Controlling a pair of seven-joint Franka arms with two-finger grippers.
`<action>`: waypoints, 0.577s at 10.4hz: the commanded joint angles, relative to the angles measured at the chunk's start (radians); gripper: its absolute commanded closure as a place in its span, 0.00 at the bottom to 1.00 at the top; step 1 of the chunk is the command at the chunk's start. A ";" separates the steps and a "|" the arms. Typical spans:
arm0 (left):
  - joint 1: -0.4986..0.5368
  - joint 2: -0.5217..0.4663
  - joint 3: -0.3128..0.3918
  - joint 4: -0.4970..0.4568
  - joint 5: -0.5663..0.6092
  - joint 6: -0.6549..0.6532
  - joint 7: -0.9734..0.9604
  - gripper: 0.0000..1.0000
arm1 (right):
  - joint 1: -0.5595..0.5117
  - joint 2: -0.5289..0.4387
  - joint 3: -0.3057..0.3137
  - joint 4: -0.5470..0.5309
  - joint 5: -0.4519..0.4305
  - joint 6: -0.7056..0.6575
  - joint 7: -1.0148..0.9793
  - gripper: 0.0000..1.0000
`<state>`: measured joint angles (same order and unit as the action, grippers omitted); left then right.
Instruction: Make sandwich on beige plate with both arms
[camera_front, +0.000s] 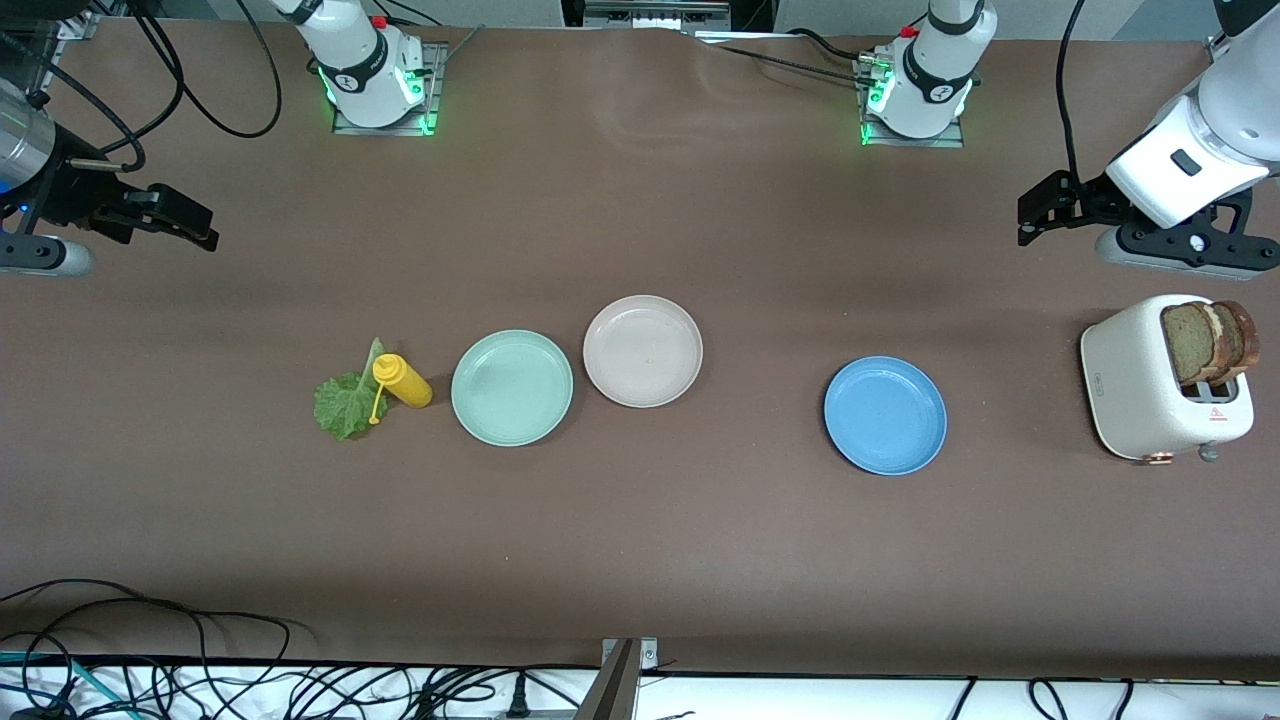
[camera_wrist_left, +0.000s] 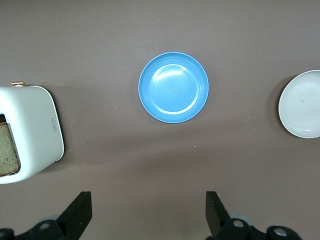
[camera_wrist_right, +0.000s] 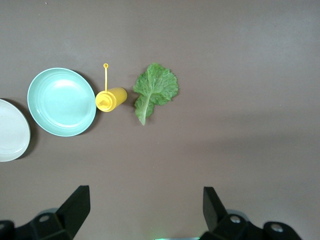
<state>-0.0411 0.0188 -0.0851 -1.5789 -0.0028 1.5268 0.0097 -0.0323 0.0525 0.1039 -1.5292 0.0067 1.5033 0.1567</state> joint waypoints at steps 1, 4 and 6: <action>-0.003 0.012 0.004 0.028 -0.029 -0.020 0.015 0.00 | -0.003 -0.008 -0.012 0.007 0.007 -0.035 0.007 0.00; -0.002 0.012 0.001 0.025 -0.029 -0.020 0.012 0.00 | -0.003 -0.008 -0.013 0.008 0.007 -0.035 0.009 0.00; 0.009 0.009 0.001 0.025 -0.029 -0.020 0.019 0.00 | -0.003 -0.008 -0.010 0.006 -0.022 -0.037 -0.003 0.00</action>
<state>-0.0404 0.0210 -0.0867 -1.5789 -0.0029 1.5266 0.0097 -0.0339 0.0525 0.0913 -1.5292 0.0039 1.4855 0.1572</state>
